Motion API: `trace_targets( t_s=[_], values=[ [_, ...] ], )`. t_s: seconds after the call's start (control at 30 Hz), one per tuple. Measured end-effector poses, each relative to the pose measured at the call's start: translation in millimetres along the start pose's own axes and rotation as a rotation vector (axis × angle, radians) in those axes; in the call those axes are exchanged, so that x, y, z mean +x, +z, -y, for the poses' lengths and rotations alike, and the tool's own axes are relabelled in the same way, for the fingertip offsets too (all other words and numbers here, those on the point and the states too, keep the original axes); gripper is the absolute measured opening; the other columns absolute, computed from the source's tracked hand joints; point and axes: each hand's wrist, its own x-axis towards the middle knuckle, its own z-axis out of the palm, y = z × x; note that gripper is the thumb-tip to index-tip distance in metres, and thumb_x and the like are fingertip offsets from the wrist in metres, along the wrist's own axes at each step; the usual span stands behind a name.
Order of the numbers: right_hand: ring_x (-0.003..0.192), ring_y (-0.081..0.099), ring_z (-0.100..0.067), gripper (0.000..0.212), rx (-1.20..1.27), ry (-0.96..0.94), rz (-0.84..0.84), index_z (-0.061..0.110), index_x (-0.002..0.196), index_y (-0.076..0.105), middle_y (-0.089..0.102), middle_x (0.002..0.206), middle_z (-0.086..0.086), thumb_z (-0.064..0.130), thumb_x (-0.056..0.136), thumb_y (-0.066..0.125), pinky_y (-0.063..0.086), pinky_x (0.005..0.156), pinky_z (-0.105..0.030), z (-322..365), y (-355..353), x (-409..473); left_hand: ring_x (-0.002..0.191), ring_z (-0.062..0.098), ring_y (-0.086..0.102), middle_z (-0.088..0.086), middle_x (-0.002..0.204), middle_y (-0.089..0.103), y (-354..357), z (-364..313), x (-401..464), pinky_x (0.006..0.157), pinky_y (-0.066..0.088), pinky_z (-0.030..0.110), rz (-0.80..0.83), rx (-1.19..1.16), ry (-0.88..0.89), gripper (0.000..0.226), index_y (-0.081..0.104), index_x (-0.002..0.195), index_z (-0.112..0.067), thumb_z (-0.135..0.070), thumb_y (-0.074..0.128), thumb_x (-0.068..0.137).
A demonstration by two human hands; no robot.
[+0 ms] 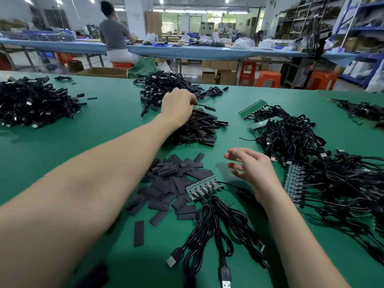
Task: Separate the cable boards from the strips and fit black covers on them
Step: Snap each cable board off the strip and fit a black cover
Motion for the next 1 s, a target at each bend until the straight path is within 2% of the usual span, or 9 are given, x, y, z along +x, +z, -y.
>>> trace_targets(
  t_s=[0.17,0.27,0.43,0.57,0.63,0.7,0.8,0.9,1.0],
  values=[
    [0.071,0.068,-0.007,0.016,-0.46,-0.11,0.036,0.021,0.08,0.078,0.077,0.081,0.011,0.03,0.09,0.068,0.052,0.076,-0.027,-3,-1,1,0.127,0.033,0.045,0.011,0.134,0.056,24,13,-1,0.099,0.043,0.044,0.189,0.107,-0.033,0.033,0.064,0.134,-0.021,-0.023,0.053,0.103],
    [0.08,0.069,-0.006,0.016,-0.732,-0.122,0.094,0.026,0.079,0.077,0.076,0.079,0.013,0.038,0.087,0.071,0.049,0.074,-0.023,-4,-2,3,0.129,0.032,0.042,0.01,0.137,0.054,25,10,-9,0.103,0.039,0.045,0.124,0.084,-0.031,0.041,0.056,0.141,-0.02,-0.029,0.054,0.101],
    [0.08,0.063,0.001,0.019,-0.824,-0.079,0.14,0.03,0.077,0.076,0.073,0.076,0.015,0.048,0.082,0.076,0.041,0.06,-0.016,-2,3,2,0.128,0.03,0.042,0.007,0.133,0.054,19,1,-40,0.103,0.037,0.043,-0.003,-0.065,-0.073,0.04,0.056,0.136,-0.019,-0.028,0.06,0.097],
    [0.072,0.066,-0.003,0.019,-0.814,-0.031,0.157,0.03,0.076,0.078,0.073,0.072,0.012,0.048,0.075,0.084,0.044,0.058,-0.018,-2,4,2,0.12,0.026,0.047,0.004,0.122,0.058,17,-22,-74,0.101,0.041,0.041,-0.06,-0.229,-0.085,0.029,0.062,0.122,-0.018,-0.028,0.061,0.095],
    [0.07,0.067,-0.008,0.016,-0.765,-0.016,0.169,0.028,0.077,0.079,0.075,0.071,0.009,0.043,0.075,0.085,0.048,0.064,-0.022,-3,3,1,0.112,0.023,0.051,0.002,0.113,0.062,18,-34,-89,0.097,0.044,0.04,-0.015,-0.349,-0.102,0.021,0.064,0.112,-0.019,-0.027,0.062,0.094],
    [0.061,0.064,-0.005,0.015,-0.687,-0.003,0.171,0.025,0.077,0.08,0.073,0.066,0.01,0.038,0.075,0.086,0.048,0.065,-0.022,-3,2,0,0.098,0.018,0.055,0.0,0.104,0.065,19,-44,-102,0.091,0.048,0.037,0.065,-0.459,-0.136,0.014,0.066,0.104,-0.019,-0.027,0.062,0.094],
    [0.049,0.058,0.002,0.011,-0.6,0.013,0.18,0.025,0.075,0.078,0.069,0.059,0.013,0.033,0.078,0.086,0.045,0.055,-0.016,-2,0,-1,0.074,0.005,0.054,-0.007,0.091,0.067,20,-55,-117,0.076,0.046,0.024,0.109,-0.577,-0.195,0.01,0.068,0.095,-0.02,-0.027,0.062,0.095],
    [0.05,0.055,-0.003,0.008,-0.466,0.043,0.21,0.02,0.077,0.077,0.067,0.065,0.002,0.022,0.082,0.083,0.043,0.049,-0.011,0,-2,-2,0.063,0.0,0.055,-0.006,0.075,0.068,20,-67,-130,0.066,0.038,0.021,0.137,-0.672,-0.216,0.026,0.068,0.078,-0.02,-0.031,0.056,0.098],
    [0.065,0.058,-0.016,0.004,-0.201,0.135,0.266,0.013,0.086,0.075,0.056,0.087,-0.016,0.01,0.087,0.076,0.053,0.055,-0.017,4,-3,-7,0.06,0.005,0.055,0.001,0.068,0.067,20,-69,-136,0.06,0.037,0.024,0.161,-0.645,-0.261,0.047,0.068,0.071,-0.015,-0.04,0.044,0.103]
  ],
)
